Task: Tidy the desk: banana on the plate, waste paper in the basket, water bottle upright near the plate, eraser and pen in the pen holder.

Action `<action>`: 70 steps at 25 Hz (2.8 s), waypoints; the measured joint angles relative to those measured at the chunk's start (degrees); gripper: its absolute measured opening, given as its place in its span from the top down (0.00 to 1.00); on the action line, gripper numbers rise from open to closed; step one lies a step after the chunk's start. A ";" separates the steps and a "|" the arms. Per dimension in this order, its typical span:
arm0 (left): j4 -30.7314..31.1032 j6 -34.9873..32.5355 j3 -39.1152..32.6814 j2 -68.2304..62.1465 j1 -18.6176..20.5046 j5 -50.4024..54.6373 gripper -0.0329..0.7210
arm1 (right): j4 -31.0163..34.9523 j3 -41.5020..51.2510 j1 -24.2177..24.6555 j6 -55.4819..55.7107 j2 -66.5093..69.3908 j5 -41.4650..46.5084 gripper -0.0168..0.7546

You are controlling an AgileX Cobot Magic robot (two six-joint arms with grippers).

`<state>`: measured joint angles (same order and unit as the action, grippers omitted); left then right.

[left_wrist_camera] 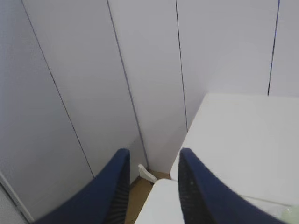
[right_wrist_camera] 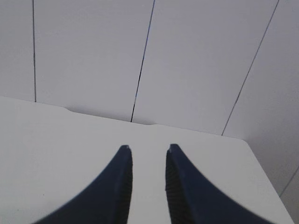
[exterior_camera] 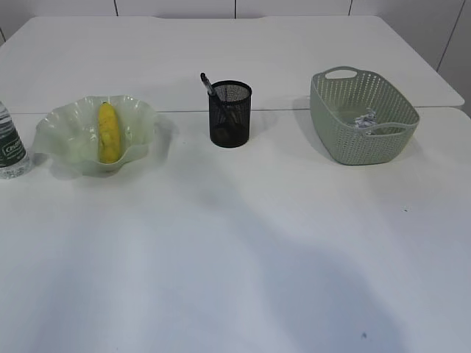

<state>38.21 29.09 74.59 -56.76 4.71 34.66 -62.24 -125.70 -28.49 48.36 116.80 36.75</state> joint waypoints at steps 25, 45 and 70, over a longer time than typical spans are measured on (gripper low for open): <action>-15.72 -18.71 6.37 14.33 0.00 6.67 0.65 | 9.83 -0.09 -2.18 -14.71 -13.90 15.14 0.73; -15.75 -18.71 6.84 17.80 0.00 7.04 0.65 | 19.43 2.36 -2.18 -35.09 -35.61 20.68 0.73; -20.78 -20.42 7.04 27.94 0.00 19.05 0.65 | 26.26 44.32 -2.18 -44.06 -86.68 24.52 0.73</action>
<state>17.43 8.67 81.62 -28.82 4.71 53.71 -35.98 -81.39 -30.68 4.30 30.12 61.27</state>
